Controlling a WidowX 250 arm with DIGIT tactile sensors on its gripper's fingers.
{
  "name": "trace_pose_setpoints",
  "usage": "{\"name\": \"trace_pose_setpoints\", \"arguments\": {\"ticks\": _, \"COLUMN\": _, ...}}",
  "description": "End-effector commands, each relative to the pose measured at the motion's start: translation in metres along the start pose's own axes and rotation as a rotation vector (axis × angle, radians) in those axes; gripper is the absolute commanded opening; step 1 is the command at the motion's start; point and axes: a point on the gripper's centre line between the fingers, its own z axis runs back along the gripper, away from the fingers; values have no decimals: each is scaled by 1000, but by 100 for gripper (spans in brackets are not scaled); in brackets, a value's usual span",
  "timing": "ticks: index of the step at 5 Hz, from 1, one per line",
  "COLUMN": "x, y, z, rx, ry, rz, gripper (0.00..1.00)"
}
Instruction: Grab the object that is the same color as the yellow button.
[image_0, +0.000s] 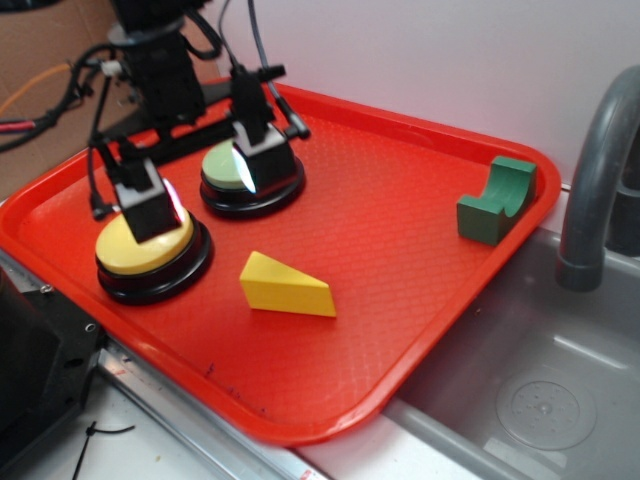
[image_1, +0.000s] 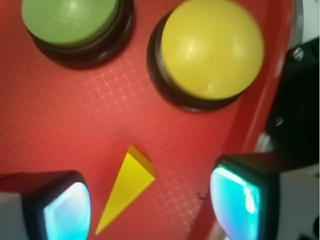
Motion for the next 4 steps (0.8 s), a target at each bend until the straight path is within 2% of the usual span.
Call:
{"name": "trace_pose_setpoints", "arguments": {"ticks": 1, "x": -9, "y": -10, "z": -36, "rx": 19, "ry": 10, "rz": 97, "gripper": 100}}
{"name": "trace_pose_setpoints", "arguments": {"ticks": 2, "x": -11, "y": -14, "z": -52, "rx": 33, "ry": -29, "rz": 113, "gripper": 100}}
{"name": "trace_pose_setpoints", "arguments": {"ticks": 3, "x": -13, "y": -18, "z": -64, "rx": 23, "ry": -76, "rz": 114, "gripper": 100}}
{"name": "trace_pose_setpoints", "arguments": {"ticks": 4, "x": -12, "y": -19, "z": -69, "rx": 14, "ry": -93, "rz": 118, "gripper": 45}}
